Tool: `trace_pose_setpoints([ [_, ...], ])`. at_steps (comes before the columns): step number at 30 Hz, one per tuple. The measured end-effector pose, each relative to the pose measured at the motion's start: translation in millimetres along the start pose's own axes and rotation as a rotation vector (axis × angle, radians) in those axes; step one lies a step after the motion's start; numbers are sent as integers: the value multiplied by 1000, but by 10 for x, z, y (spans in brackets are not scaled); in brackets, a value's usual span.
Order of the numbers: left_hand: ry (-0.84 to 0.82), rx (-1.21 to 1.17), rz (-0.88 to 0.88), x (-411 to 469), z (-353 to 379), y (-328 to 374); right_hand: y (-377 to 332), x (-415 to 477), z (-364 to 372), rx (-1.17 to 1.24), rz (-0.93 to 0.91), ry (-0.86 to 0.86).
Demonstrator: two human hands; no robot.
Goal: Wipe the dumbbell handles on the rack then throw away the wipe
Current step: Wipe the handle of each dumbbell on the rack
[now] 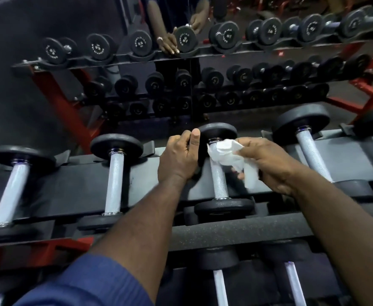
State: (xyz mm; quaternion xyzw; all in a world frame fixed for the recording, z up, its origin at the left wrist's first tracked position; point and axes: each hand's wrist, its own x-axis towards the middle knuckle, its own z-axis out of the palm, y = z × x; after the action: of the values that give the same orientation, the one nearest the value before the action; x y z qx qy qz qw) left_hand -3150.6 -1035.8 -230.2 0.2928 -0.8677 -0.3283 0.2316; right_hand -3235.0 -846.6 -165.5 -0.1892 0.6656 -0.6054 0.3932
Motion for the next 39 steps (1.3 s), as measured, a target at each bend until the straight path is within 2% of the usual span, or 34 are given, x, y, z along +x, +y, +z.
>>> trace_pose_setpoints([
  [2,16,5,-1,1,21,4,85,97,-56,-381,-153,120],
  [4,29,10,0,8,25,1,162,176,-40,-716,-475,416],
  [5,30,17,-8,13,33,3,191,190,-18,-735,-631,527],
  [6,29,25,-19,19,42,-2,232,221,-13,-723,-737,560],
  [8,37,27,-30,13,46,-2,321,310,-12,-740,-827,451],
  [12,59,30,-23,14,58,0,351,242,-66,-806,-771,171],
  [16,71,37,-19,11,54,22,172,3,-219,-824,-506,-349],
  [17,70,37,-21,13,57,20,160,19,-216,-810,-474,-332],
  [20,68,42,-28,7,59,23,186,232,-114,-655,-592,108],
  [21,69,43,-32,1,58,28,192,274,-52,-671,-642,215],
  [22,69,41,-35,4,56,29,207,303,-16,-729,-670,244],
  [23,69,37,-35,7,53,31,210,295,-22,-800,-658,186],
  [27,65,42,-38,1,48,59,91,-13,-139,-1020,-422,-354],
  [28,63,46,-41,-6,38,66,86,-42,-129,-1024,-403,-378],
  [29,61,45,-42,-6,37,69,78,-27,-96,-992,-425,-305],
  [32,55,45,-42,13,39,55,105,99,53,-906,-578,53],
  [33,57,44,-42,12,38,48,117,103,75,-923,-598,63],
  [34,59,40,-39,15,37,43,133,88,62,-963,-585,-4],
  [36,65,34,-30,10,32,50,140,7,-18,-1069,-468,-234],
  [37,66,35,-26,8,36,51,126,-21,-57,-1075,-421,-295],
  [38,65,39,-25,8,29,48,117,-20,-72,-1026,-419,-276],
  [39,62,42,-26,6,29,48,123,7,-66,-925,-435,-176],
])
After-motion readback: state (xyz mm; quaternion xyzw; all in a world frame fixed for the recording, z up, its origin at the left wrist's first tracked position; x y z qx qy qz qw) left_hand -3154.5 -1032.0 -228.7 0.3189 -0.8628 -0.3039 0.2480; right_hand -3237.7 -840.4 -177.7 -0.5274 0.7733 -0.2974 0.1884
